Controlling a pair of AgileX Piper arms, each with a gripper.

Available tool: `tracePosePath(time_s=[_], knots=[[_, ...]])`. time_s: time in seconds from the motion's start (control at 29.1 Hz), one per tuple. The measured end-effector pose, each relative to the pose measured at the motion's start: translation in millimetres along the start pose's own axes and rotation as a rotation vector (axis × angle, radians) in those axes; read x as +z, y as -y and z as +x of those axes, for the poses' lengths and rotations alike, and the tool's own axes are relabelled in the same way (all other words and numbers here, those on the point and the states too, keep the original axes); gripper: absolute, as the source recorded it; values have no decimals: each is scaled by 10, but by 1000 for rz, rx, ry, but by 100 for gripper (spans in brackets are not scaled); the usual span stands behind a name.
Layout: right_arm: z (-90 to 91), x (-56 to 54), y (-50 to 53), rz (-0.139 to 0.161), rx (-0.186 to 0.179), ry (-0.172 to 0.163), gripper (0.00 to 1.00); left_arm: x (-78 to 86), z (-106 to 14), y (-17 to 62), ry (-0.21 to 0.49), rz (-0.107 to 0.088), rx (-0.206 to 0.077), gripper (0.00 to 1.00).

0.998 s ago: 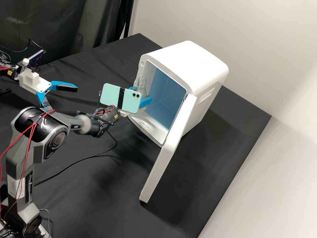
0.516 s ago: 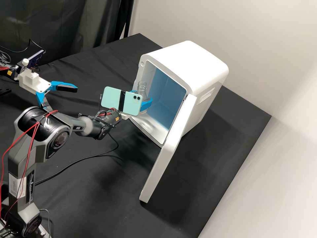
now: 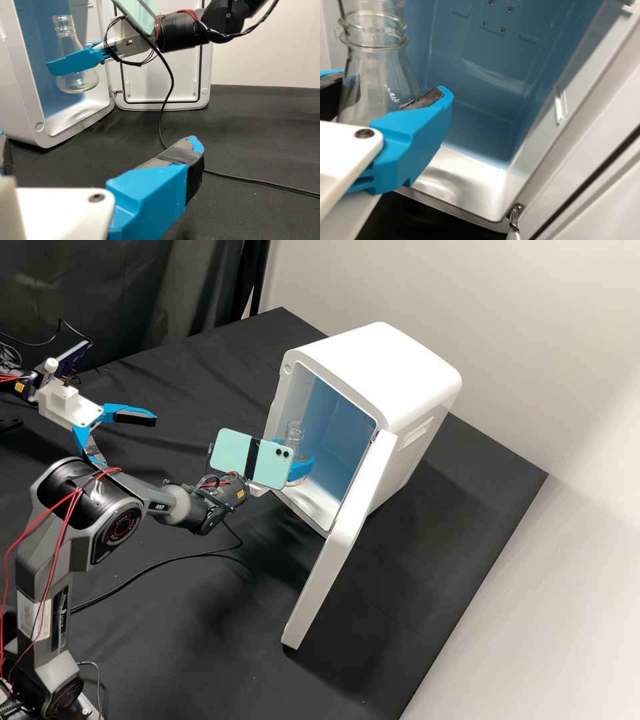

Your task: Place the flask in the incubator

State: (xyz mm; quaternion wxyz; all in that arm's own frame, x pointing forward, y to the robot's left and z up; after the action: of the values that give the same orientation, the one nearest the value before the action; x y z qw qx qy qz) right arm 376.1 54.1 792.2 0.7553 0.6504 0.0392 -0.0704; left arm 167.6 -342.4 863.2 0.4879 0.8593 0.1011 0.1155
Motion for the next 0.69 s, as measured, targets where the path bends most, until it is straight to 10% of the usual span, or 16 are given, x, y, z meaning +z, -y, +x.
tracePosePath(time_s=[0.41, 0.69], knots=[[-1, 129, -125, 0, 47, 15, 0, 0, 0, 0, 0, 0, 0, 100], [-11, 292, -245, 137, 69, 37, 0, 1, -1, -3, 0, 1, 1, 100]])
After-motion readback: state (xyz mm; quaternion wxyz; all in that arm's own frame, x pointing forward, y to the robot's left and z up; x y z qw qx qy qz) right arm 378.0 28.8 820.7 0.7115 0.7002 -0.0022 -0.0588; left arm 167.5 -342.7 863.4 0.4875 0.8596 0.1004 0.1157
